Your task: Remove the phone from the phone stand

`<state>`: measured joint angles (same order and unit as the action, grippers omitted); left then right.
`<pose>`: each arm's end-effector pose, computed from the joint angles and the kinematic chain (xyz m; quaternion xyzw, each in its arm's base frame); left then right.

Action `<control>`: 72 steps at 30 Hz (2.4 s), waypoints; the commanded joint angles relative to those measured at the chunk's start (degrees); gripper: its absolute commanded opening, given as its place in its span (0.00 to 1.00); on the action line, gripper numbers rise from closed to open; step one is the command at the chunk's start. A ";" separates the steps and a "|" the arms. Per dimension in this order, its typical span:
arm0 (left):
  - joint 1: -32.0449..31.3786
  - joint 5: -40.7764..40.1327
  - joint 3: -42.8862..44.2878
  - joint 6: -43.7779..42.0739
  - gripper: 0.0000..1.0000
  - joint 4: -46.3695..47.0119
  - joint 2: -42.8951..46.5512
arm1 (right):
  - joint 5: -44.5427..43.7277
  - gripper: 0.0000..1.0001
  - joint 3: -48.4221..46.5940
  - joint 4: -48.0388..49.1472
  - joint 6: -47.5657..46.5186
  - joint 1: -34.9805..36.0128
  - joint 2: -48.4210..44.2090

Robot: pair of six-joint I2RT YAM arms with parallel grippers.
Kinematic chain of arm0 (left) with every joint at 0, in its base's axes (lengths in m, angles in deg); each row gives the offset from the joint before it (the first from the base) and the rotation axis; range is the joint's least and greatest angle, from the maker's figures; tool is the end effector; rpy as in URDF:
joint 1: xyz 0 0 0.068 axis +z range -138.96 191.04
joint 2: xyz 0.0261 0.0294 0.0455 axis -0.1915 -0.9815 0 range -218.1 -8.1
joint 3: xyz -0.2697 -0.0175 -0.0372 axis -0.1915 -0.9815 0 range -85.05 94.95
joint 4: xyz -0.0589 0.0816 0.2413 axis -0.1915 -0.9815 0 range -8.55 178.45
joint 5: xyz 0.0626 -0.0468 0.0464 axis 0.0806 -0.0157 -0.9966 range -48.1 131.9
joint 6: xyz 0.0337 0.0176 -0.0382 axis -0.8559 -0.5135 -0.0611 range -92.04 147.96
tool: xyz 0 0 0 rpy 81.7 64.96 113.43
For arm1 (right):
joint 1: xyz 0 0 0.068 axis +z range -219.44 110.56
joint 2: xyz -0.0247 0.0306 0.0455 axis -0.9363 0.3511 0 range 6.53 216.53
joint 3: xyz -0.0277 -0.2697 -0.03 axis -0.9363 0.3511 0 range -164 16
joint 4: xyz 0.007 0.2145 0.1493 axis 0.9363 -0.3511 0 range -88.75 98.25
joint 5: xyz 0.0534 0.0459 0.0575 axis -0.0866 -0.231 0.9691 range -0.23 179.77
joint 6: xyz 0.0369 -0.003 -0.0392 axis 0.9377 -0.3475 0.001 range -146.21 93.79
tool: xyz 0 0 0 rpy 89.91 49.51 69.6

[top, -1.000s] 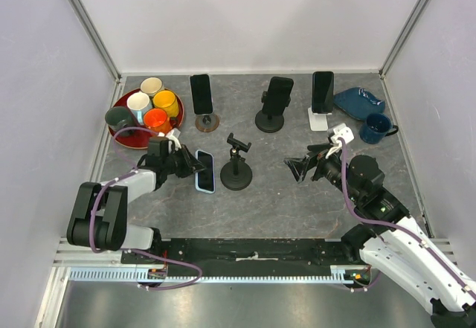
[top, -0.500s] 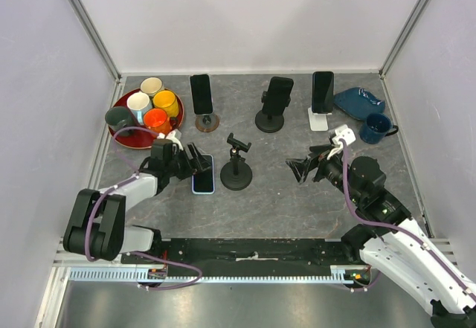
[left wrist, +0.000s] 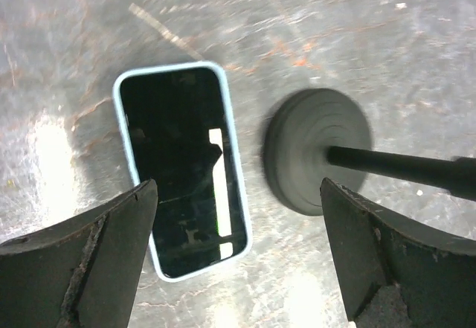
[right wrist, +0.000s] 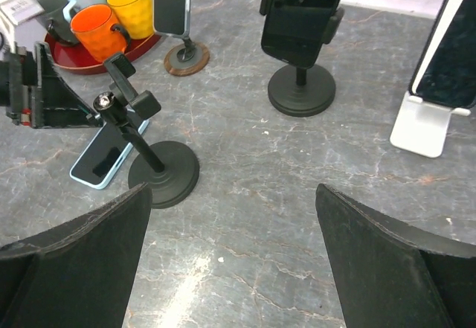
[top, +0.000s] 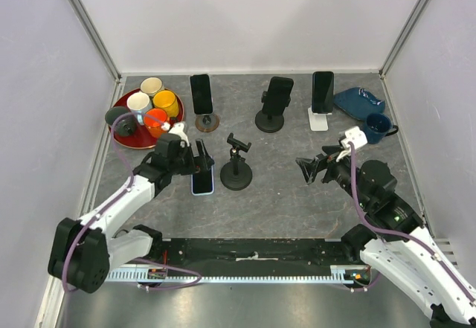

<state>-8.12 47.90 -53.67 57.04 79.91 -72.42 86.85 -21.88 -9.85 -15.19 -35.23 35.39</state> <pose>0.2120 -0.0777 0.1962 -0.0573 0.9089 -0.2112 0.3551 0.1081 0.0714 0.3213 -0.1367 0.7484 0.2316 0.6063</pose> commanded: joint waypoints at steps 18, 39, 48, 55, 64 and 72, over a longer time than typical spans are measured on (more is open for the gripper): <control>-23.28 -5.91 29.87 -12.82 0.92 -16.25 -5.11 | -17.38 0.98 1.94 -0.53 -0.66 -0.03 -10.22; -28.83 -20.32 39.46 -12.91 0.59 -23.19 -19.27 | -17.83 0.98 2.38 -0.61 -0.83 -0.03 -10.76; -29.71 -21.56 41.75 -13.44 0.20 -23.54 -19.27 | -17.65 0.98 2.38 -0.70 -0.74 -0.03 -10.84; -29.71 -22.95 45.53 -14.40 0.02 -23.72 -14.71 | -17.56 0.98 2.47 -0.53 -0.74 -0.03 -10.93; -18.48 -28.24 42.29 -15.55 0.02 -27.85 -4.60 | -16.77 0.98 2.47 -0.70 -0.83 0.06 -11.37; 5.52 -25.85 27.70 -16.68 0.02 -26.27 8.05 | -14.75 0.98 2.56 -0.70 -0.57 -0.03 -11.11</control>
<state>-10.11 24.01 -21.61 43.23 50.84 -68.99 70.83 -19.65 -11.60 -15.97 -35.23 24.44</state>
